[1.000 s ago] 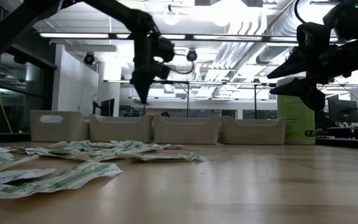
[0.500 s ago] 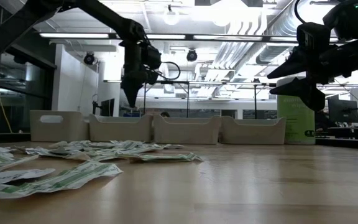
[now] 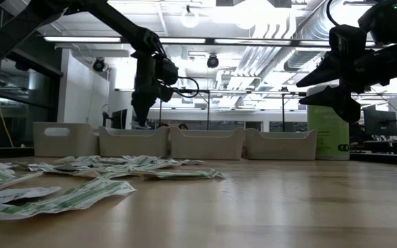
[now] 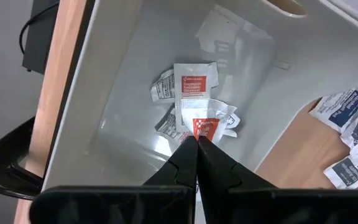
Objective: Pick & Place First Aid Supplies
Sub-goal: Put the orange ointment pack into the middle left gray bin, then put the gray towelette pack into the middle right gray bin
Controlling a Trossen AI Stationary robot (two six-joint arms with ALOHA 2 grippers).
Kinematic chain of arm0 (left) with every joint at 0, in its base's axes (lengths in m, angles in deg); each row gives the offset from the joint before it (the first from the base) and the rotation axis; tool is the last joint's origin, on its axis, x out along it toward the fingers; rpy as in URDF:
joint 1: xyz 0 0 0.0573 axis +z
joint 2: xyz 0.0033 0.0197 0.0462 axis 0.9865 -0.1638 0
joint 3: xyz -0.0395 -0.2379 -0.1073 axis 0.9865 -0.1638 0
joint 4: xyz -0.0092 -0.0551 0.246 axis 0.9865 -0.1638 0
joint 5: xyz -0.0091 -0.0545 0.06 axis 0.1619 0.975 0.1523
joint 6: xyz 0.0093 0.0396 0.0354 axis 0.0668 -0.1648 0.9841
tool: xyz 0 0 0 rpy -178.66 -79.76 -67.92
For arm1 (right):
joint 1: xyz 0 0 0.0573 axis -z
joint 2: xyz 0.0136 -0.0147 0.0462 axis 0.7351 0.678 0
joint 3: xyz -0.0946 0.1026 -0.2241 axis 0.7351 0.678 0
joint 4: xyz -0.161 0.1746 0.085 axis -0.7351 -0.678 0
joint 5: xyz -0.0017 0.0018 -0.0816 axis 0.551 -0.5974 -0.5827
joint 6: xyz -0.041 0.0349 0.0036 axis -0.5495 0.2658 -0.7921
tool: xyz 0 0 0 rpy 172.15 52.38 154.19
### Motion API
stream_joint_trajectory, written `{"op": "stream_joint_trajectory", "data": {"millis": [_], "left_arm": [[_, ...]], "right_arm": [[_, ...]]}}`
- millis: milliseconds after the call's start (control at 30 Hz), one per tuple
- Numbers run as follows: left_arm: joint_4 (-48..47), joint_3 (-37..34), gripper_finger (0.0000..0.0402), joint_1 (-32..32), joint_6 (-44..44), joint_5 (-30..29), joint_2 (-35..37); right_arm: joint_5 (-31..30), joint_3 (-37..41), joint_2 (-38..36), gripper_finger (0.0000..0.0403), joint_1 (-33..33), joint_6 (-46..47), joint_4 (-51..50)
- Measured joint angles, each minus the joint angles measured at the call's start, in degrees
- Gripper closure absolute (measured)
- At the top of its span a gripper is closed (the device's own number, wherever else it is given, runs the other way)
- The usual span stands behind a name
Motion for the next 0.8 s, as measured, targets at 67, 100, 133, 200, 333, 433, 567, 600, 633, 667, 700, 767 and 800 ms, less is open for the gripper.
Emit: {"op": "stream_joint_trajectory", "data": {"millis": [67, 100, 133, 200, 333, 433, 567, 600, 633, 667, 700, 767, 800], "left_arm": [[0.0, 0.0, 0.0401, 0.0, -0.1, 0.0, 0.0], [0.0, 0.0, 0.0401, 0.0, -0.3, 0.0, 0.0], [-0.1, 0.0, 0.0401, 0.0, -0.7, 0.0, 0.0], [-0.4, 0.0, 0.0395, 0.0, -1.3, 0.0, 0.0], [-0.9, 0.0, 0.0366, 0.0, -1.7, 0.0, 0.0], [-1.5, 0.0, 0.0338, -0.1, -2.7, 0.0, 0.0], [-2.8, 0.0, 0.0309, -0.1, -3.4, 1.3, 0.0], [-3.9, 0.0, 0.0305, -0.1, -3.4, 2.8, 0.0], [-5.1, 0.0, 0.0302, -0.1, -3.4, 4.1, 0.0], [-6.3, 0.0, 0.0302, -0.1, -3.4, 5.3, 0.0], [-7.6, 0.0, 0.0302, -0.3, -3.4, 6.4, 0.0], [-10.0, 0.0, 0.0304, -0.9, -3.3, 7.2, 0.3], [-10.6, 0.0, 0.0306, -1.5, -3.1, 7.2, 0.5]], "right_arm": [[0.2, 0.0, 0.0, 0.0219, 0.0, 0.0, 0.0], [0.3, 0.0, 0.0, 0.0219, 0.0, 0.0, 0.0], [0.3, 0.0, 0.0, 0.0219, 0.0, 0.0, 0.0], [0.3, 0.0, 0.0, 0.0219, 0.0, 0.0, 0.0], [0.5, 0.0, 0.0, 0.0219, 0.0, -0.2, 0.0], [0.8, 0.0, 0.0, 0.0219, 0.0, -0.2, 0.0], [0.9, 0.0, 0.0, 0.0219, 0.0, -0.2, -0.1], [0.9, 0.0, 0.0, 0.0219, 0.0, -0.2, -0.2], [0.9, 0.0, 0.0, 0.0219, 0.0, -0.2, -0.2], [1.0, 0.0, 0.0, 0.0219, 0.0, -0.2, -0.2], [1.1, 0.0, 0.0, 0.0219, 0.0, -0.2, -0.2], [1.2, 0.0, 0.0, 0.0219, 0.0, -0.2, -0.4], [1.3, 0.0, 0.0, 0.0219, 0.0, -0.2, -0.5]]}}
